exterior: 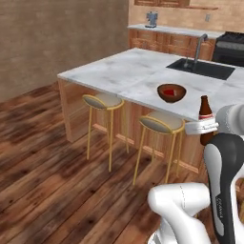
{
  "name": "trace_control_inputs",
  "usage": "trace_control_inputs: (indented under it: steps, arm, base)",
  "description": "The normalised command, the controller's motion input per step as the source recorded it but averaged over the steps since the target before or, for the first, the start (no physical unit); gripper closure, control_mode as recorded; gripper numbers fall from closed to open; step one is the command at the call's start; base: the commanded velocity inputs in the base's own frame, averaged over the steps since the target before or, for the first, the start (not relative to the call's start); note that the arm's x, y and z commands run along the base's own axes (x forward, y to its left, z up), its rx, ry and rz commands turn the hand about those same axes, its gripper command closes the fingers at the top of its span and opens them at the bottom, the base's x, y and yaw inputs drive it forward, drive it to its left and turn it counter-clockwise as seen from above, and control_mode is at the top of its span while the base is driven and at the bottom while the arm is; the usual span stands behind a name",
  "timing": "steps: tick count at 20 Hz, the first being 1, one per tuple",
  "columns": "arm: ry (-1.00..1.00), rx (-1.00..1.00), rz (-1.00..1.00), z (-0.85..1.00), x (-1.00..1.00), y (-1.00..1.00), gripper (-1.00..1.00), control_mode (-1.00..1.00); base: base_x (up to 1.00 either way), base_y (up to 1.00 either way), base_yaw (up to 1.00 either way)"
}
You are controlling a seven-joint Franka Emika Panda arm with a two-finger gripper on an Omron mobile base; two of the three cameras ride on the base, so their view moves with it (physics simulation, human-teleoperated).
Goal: Open the fridge, grab two sodas, and place both sodas inside the bowl with ice on the dining counter.
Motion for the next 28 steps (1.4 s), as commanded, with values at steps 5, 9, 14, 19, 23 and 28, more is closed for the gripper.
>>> trace_control_inputs:
  steps: [5, 9, 14, 19, 23, 28]
  arm:
    - [0.0, 0.0, 0.0, 0.0, 0.0, 0.0, 1.0, 1.0]
    - [0.0, 0.0, 0.0, 0.0, 0.0, 0.0, 1.0, 1.0]
    - [0.0, 0.0, 0.0, 0.0, 0.0, 0.0, 1.0, 1.0]
    - [0.0, 0.0, 0.0, 0.0, 0.0, 0.0, 1.0, 1.0]
    - [0.0, 0.0, 0.0, 0.0, 0.0, 0.0, 1.0, 1.0]
    - [0.0, 0.0, 0.0, 0.0, 0.0, 0.0, 1.0, 1.0]
  base:
    - [0.83, 0.34, -0.39]
    - [0.74, 0.34, -0.33]
    - [0.56, 0.2, -0.24]
    - [0.0, 0.0, 0.0]
    - [0.0, 0.0, 0.0]
    - [0.0, 0.0, 0.0]
